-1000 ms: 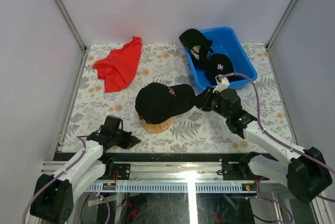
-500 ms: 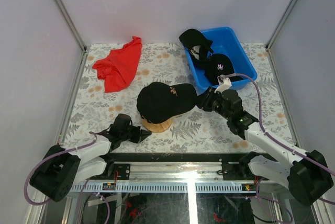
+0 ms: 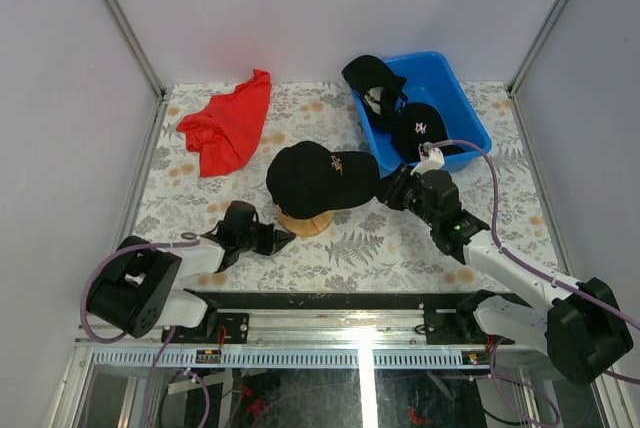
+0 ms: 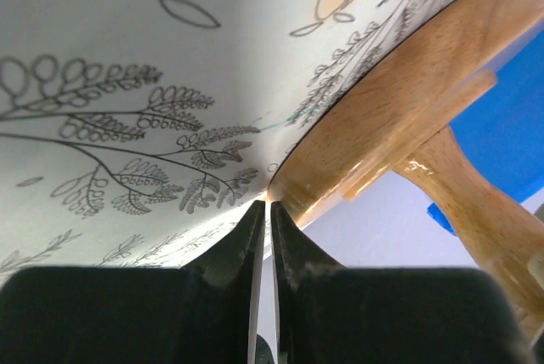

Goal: Stack the hats

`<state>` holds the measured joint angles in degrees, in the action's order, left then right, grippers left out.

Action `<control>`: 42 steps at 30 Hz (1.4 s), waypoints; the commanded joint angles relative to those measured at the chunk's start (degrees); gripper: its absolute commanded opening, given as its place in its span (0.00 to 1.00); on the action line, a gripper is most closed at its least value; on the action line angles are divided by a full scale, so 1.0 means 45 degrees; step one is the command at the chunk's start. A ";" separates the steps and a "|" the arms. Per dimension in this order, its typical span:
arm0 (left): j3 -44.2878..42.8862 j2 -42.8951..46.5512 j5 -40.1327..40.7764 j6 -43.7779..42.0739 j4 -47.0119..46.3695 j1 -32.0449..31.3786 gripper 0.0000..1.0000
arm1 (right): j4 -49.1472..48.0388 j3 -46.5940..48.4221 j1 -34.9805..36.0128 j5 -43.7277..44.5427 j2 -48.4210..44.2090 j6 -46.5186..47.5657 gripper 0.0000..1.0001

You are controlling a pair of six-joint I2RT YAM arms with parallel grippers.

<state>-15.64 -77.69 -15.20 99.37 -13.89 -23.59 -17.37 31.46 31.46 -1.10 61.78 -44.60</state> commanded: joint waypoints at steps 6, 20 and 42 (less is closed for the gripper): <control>-0.0783 0.1244 0.0230 -0.1672 0.0936 0.1254 0.07 | 0.0042 -0.0036 0.0025 0.0359 0.0017 0.0729 0.17; -0.1769 0.2524 0.0032 -0.3875 0.3625 0.3114 0.09 | 0.1748 0.0971 0.0020 0.0065 -0.0018 0.1325 0.55; -0.7123 0.3472 0.2121 -0.9767 0.9328 0.4630 0.46 | 0.9733 1.3505 -0.3110 0.2912 0.7693 0.4621 0.77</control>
<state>-46.59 -61.39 -6.76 59.11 24.80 -3.18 17.89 87.90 17.96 8.27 94.30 -27.27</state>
